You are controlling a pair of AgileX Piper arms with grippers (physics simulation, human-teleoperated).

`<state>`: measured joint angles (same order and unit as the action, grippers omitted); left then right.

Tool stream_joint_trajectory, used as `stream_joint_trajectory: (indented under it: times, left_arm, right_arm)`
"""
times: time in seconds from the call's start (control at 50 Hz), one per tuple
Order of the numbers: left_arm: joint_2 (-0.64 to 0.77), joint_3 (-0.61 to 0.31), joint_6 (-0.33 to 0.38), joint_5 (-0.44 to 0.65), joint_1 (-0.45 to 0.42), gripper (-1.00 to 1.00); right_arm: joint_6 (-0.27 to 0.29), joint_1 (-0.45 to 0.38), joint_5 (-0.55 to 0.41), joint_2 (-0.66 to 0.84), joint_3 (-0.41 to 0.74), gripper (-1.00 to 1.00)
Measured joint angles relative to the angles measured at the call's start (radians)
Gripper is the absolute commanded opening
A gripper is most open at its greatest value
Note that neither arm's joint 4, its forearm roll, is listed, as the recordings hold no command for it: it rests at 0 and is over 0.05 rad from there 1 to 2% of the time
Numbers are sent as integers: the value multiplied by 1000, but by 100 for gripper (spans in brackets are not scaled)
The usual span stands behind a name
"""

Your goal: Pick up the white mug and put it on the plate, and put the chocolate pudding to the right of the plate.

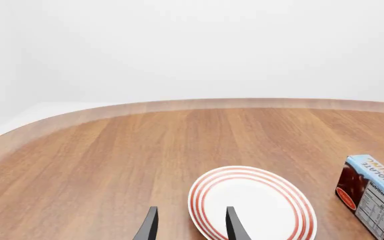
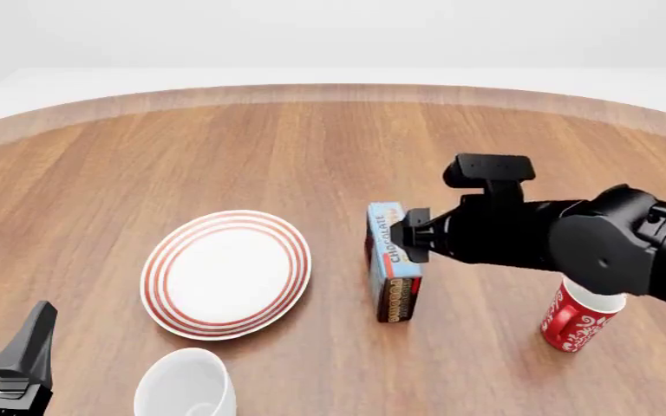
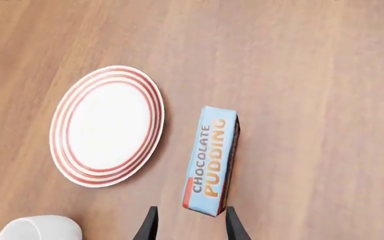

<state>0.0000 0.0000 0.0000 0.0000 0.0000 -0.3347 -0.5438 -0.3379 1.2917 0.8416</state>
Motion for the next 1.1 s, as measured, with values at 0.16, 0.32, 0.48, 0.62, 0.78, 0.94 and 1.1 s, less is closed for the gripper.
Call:
stream_joint_trajectory:
  times: [0.16,0.32,0.48,0.62,0.78,0.94,1.1]
  left_arm:
    - [0,0,0,0,0,100]
    - [0,0,0,0,0,100]
    - [0,0,0,0,0,100]
    - [0,0,0,0,0,100]
    - [0,0,0,0,0,100]
    - [0,0,0,0,0,100]
    - [0,0,0,0,0,100]
  right_arm:
    - [-6,-34,24,-58,-45,100]
    - [24,-56,48,-126,-91,100]
    - [92,-67,71,-201,-142,100]
    - [179,-61,105,-269,-195,100]
    - [246,-56,148,-334,-265,100]
    - [319,-57,188,-393,-330,100]
    - [363,-78,231,-408,-375,100]
